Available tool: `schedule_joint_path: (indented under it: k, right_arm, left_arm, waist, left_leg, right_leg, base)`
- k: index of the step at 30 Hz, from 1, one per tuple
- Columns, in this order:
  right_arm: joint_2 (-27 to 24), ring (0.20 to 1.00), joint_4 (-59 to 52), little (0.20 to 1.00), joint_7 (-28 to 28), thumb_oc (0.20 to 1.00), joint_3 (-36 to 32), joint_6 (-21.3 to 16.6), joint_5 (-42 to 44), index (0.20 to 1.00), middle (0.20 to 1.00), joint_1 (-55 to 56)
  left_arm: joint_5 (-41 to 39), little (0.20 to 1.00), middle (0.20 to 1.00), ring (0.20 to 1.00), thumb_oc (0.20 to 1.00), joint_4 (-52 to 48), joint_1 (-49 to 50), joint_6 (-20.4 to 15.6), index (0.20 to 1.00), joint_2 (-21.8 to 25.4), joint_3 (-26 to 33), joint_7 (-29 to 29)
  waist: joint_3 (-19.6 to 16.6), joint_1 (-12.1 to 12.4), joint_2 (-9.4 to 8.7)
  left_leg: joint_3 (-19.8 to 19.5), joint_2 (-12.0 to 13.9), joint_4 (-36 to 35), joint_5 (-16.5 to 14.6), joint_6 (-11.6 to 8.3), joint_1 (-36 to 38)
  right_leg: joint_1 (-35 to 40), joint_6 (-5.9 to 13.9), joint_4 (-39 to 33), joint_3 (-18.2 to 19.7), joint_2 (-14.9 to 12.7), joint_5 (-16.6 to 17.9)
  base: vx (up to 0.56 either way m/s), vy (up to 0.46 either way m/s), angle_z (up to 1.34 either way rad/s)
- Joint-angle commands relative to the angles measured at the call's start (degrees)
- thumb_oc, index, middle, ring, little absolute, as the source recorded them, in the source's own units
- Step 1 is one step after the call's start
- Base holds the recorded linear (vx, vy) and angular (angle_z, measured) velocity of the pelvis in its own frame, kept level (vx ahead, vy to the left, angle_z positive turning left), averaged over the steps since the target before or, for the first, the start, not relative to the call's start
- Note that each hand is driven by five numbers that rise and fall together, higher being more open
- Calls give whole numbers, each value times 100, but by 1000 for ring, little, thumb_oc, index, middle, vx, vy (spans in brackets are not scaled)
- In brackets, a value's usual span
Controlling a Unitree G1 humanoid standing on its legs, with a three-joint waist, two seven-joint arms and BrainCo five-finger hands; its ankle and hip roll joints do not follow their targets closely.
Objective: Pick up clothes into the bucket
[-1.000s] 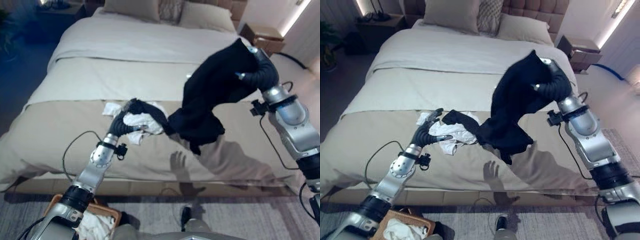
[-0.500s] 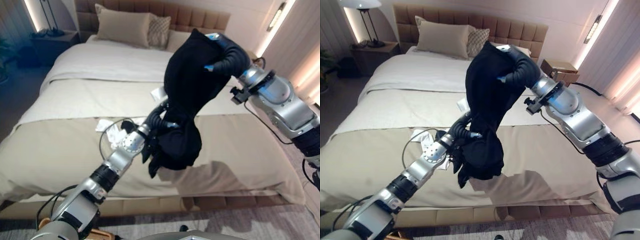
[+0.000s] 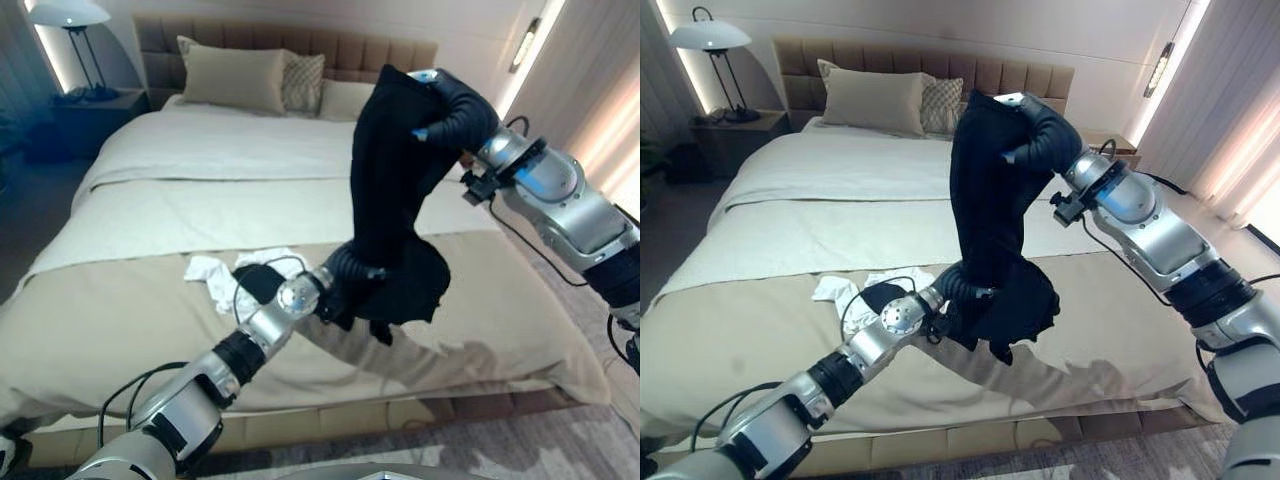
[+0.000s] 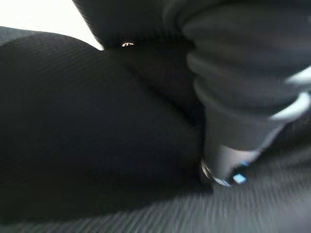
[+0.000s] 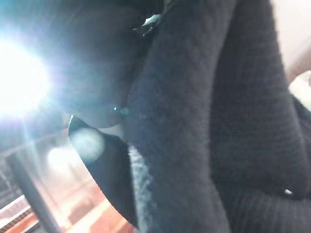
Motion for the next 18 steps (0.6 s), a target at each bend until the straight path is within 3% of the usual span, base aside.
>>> schedule_joint_path:
  k: [1, 10, 18]
  right_arm:
    - [-136, 200, 385, 200, -406, 200, -165, -299, 522, 200, 200, -1176]
    - [-210, 200, 377, 200, -502, 200, -405, -388, 589, 200, 200, -1144]
    - [-418, 200, 146, 200, -515, 200, -974, -472, 614, 200, 200, -520]
  left_arm:
    - [72, 200, 200, 200, 200, 466, -117, -20, 200, -102, -11, -43]
    - [235, 200, 200, 200, 200, 850, 47, -53, 200, -238, 257, 171]
    - [-402, 200, 200, 200, 200, -249, 476, -199, 200, 190, 742, 179]
  waist:
    - [-52, 140, -86]
    - [-43, 149, -109]
    - [-10, 251, -116]
  left_leg:
    - [-371, 155, 254, -210, 71, -56]
    - [-389, 150, 247, -198, 74, -80]
    - [-457, 146, 278, -215, 85, -115]
  right_leg:
    - [-53, 347, 252, -189, -304, 210]
    - [-58, 351, 262, -216, -300, 205]
    - [-41, 337, 291, -260, -304, 168]
  base:
    - [0, 0, 0]
    - [0, 0, 0]
    - [0, 0, 0]
